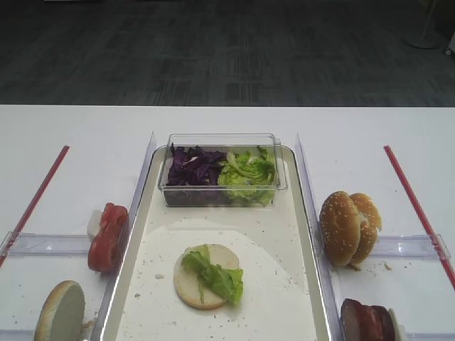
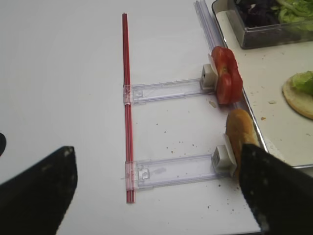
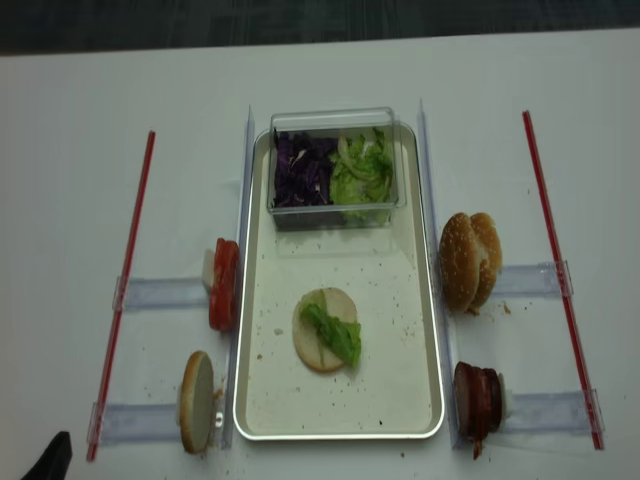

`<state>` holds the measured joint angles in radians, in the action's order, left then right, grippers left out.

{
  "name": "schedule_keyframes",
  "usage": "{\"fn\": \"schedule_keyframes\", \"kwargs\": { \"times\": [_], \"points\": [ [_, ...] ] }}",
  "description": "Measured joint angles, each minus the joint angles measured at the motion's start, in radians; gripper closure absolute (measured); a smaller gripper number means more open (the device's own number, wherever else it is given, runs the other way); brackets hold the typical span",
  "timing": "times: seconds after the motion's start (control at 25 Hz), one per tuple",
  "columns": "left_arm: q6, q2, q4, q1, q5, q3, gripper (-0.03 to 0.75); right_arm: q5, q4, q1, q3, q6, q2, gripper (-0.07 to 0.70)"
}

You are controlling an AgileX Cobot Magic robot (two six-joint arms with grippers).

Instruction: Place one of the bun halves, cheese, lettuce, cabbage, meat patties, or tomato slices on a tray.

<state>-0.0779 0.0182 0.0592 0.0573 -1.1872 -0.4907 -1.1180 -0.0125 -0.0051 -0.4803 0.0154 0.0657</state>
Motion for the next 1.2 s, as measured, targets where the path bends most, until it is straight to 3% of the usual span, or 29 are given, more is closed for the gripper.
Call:
{"fn": "schedule_keyframes", "kwargs": {
  "times": [1.2],
  "points": [
    [0.0,0.0,0.0,0.0,0.0,0.0,0.099,-0.002,0.002,0.017,0.0,-0.015,-0.006,0.06]
  ]
}}
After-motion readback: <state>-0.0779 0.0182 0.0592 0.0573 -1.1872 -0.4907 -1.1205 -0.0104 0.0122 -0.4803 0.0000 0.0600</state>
